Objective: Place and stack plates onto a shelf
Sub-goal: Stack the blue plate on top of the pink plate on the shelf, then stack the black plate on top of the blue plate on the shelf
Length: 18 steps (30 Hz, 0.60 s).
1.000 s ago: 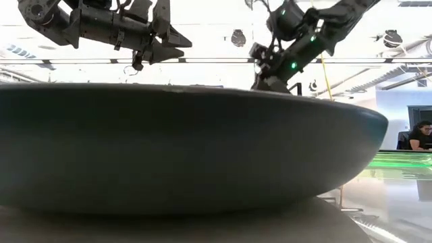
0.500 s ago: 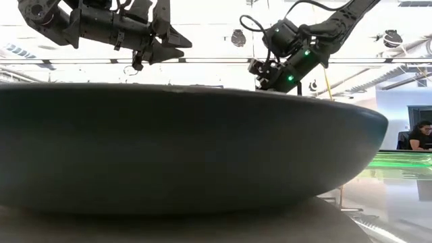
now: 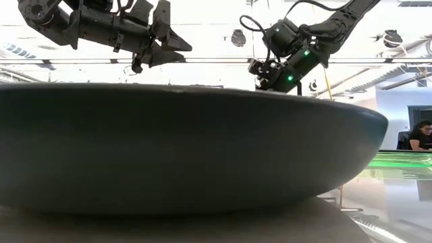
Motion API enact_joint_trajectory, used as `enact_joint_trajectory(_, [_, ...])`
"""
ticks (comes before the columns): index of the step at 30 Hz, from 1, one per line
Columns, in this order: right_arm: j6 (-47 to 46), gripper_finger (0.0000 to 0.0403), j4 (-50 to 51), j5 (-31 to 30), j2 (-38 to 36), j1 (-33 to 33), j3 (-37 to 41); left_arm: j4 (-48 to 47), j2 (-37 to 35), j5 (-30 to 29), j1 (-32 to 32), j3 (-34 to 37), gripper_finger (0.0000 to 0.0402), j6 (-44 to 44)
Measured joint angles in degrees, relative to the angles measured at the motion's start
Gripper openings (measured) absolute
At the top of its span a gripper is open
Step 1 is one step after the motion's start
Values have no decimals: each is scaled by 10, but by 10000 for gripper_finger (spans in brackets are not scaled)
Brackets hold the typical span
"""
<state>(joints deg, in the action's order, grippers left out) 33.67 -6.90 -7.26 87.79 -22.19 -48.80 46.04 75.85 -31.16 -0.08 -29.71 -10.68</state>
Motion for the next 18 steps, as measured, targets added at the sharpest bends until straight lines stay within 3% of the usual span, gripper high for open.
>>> enact_joint_trajectory(10, [16, 109, 6, -19, -19, 33, 1, -3, 0, 9, 0, 0, 189, -17])
enact_joint_trajectory(18, [-17, 111, 19, -20, -106, 102, 1, -45, 0, 18, -5, 0, 189, -85])
